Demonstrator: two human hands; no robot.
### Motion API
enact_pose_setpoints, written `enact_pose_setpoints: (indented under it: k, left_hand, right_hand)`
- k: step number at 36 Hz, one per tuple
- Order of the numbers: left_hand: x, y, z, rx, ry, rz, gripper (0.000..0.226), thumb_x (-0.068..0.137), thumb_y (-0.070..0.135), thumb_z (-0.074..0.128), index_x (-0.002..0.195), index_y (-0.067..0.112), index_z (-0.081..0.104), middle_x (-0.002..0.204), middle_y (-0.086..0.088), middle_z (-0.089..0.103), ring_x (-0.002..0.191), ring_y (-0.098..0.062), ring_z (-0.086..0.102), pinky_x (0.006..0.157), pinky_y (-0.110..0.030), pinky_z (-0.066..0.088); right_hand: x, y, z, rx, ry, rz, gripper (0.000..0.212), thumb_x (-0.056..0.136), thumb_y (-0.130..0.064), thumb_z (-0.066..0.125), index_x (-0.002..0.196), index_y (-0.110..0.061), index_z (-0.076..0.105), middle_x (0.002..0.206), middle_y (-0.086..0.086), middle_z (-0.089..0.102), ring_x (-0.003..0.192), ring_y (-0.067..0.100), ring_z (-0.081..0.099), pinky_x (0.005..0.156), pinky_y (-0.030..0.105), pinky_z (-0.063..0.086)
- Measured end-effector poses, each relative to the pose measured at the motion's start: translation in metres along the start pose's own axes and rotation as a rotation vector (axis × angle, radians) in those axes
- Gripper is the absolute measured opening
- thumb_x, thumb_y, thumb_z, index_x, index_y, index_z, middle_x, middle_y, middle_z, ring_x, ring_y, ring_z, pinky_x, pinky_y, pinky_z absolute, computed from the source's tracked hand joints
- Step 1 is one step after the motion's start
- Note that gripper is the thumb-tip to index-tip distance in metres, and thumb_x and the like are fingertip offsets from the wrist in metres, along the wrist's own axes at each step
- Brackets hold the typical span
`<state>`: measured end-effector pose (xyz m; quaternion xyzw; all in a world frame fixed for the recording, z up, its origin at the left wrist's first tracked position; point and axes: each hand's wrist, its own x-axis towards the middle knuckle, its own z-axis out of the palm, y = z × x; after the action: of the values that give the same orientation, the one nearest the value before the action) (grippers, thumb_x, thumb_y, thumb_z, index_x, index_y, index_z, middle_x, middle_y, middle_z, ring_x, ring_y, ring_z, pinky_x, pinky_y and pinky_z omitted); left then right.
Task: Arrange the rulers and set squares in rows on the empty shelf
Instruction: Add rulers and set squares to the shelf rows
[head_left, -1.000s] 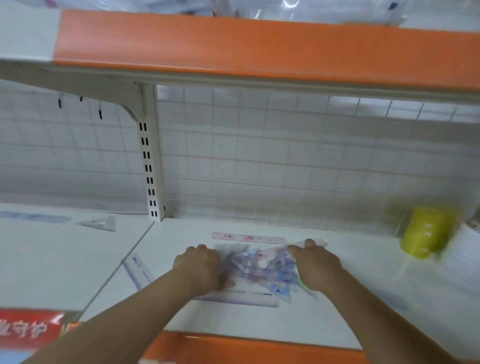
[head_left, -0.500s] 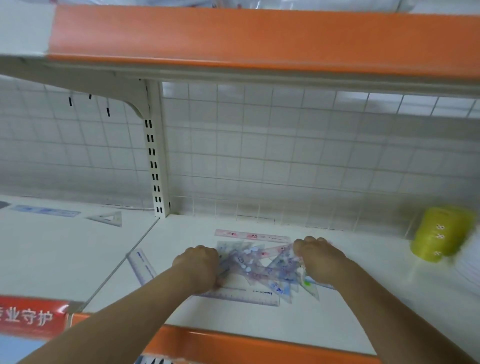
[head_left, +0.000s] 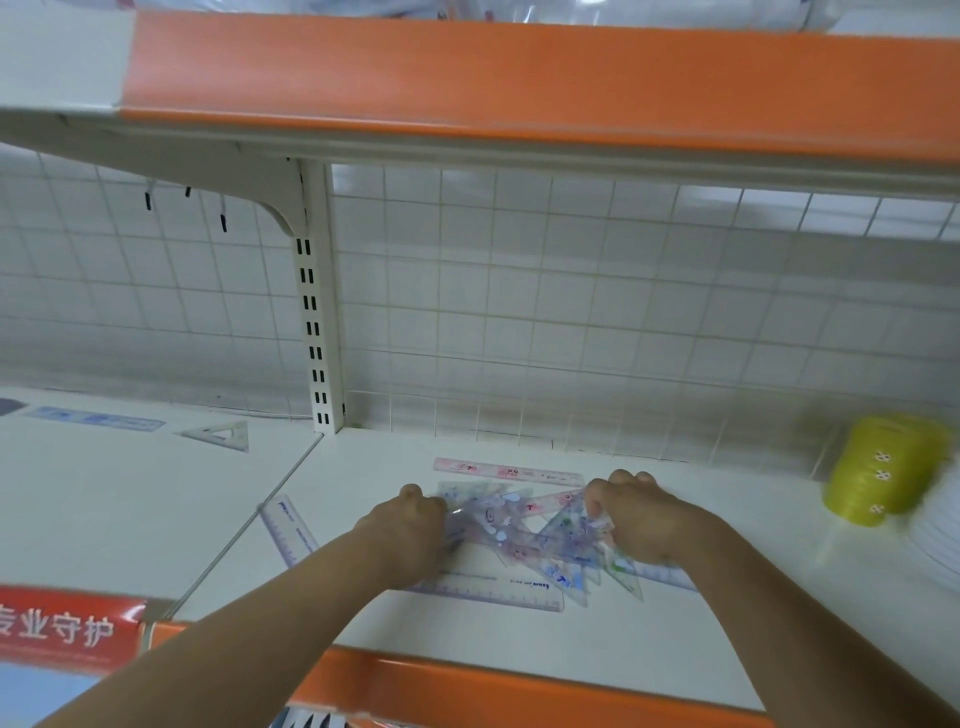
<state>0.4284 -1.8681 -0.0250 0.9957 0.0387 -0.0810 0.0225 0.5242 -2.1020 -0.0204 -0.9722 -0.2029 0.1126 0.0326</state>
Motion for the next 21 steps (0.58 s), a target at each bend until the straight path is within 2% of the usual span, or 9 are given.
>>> enact_pose_setpoints:
  k: [4, 7, 12, 15, 18, 21]
  left_hand:
    - [0.001, -0.002, 0.003, 0.002, -0.012, 0.007, 0.029, 0.096, 0.016, 0.044, 0.123, 0.007, 0.048, 0.123, -0.012, 0.046, 0.113, -0.030, 0.054, 0.091, -0.033, 0.048]
    - [-0.001, -0.001, 0.002, -0.013, -0.031, 0.001, 0.033, 0.096, 0.012, 0.044, 0.128, 0.004, 0.041, 0.125, -0.015, 0.048, 0.113, -0.030, 0.054, 0.089, -0.031, 0.045]
    - [0.001, -0.001, 0.004, -0.014, -0.042, 0.008, 0.033, 0.097, 0.014, 0.041, 0.128, 0.002, 0.041, 0.126, -0.017, 0.048, 0.114, -0.030, 0.053, 0.090, -0.032, 0.044]
    - [-0.001, -0.001, 0.005, -0.006, -0.033, 0.002, 0.034, 0.102, 0.025, 0.037, 0.126, 0.002, 0.043, 0.125, -0.015, 0.046, 0.113, -0.030, 0.053, 0.089, -0.032, 0.043]
    - [0.000, 0.000, 0.006, 0.008, -0.002, 0.008, 0.033, 0.101, 0.025, 0.039, 0.127, 0.005, 0.045, 0.125, -0.014, 0.045, 0.111, -0.029, 0.054, 0.085, -0.030, 0.042]
    - [0.000, 0.000, 0.006, 0.035, 0.018, 0.000, 0.035, 0.101, 0.029, 0.041, 0.127, 0.007, 0.046, 0.123, -0.012, 0.047, 0.112, -0.029, 0.054, 0.089, -0.033, 0.044]
  right_hand:
    - [0.001, -0.001, 0.001, 0.034, -0.004, -0.006, 0.048, 0.087, 0.009, 0.039, 0.120, -0.024, 0.042, 0.098, -0.004, 0.034, 0.093, 0.015, 0.037, 0.081, 0.024, 0.036]
    - [0.003, 0.000, 0.005, 0.047, 0.008, -0.019, 0.051, 0.086, 0.010, 0.037, 0.123, -0.026, 0.042, 0.087, -0.009, 0.031, 0.094, 0.015, 0.038, 0.080, 0.024, 0.035]
    - [0.003, 0.004, 0.010, 0.064, 0.036, -0.041, 0.048, 0.090, 0.005, 0.040, 0.122, -0.032, 0.044, 0.103, -0.004, 0.037, 0.087, 0.015, 0.044, 0.073, 0.024, 0.037]
    - [0.004, 0.006, 0.010, 0.098, 0.023, -0.045, 0.041, 0.095, -0.003, 0.042, 0.124, -0.031, 0.046, 0.106, -0.004, 0.036, 0.090, 0.015, 0.048, 0.079, 0.024, 0.041]
    - [0.002, 0.006, 0.010, 0.096, 0.010, -0.071, 0.039, 0.097, -0.008, 0.044, 0.129, -0.030, 0.048, 0.110, -0.004, 0.035, 0.098, 0.016, 0.049, 0.084, 0.024, 0.041]
    - [0.000, 0.006, 0.009, 0.108, 0.021, -0.075, 0.039, 0.097, -0.010, 0.047, 0.132, -0.028, 0.049, 0.112, -0.003, 0.037, 0.104, 0.017, 0.049, 0.089, 0.023, 0.041]
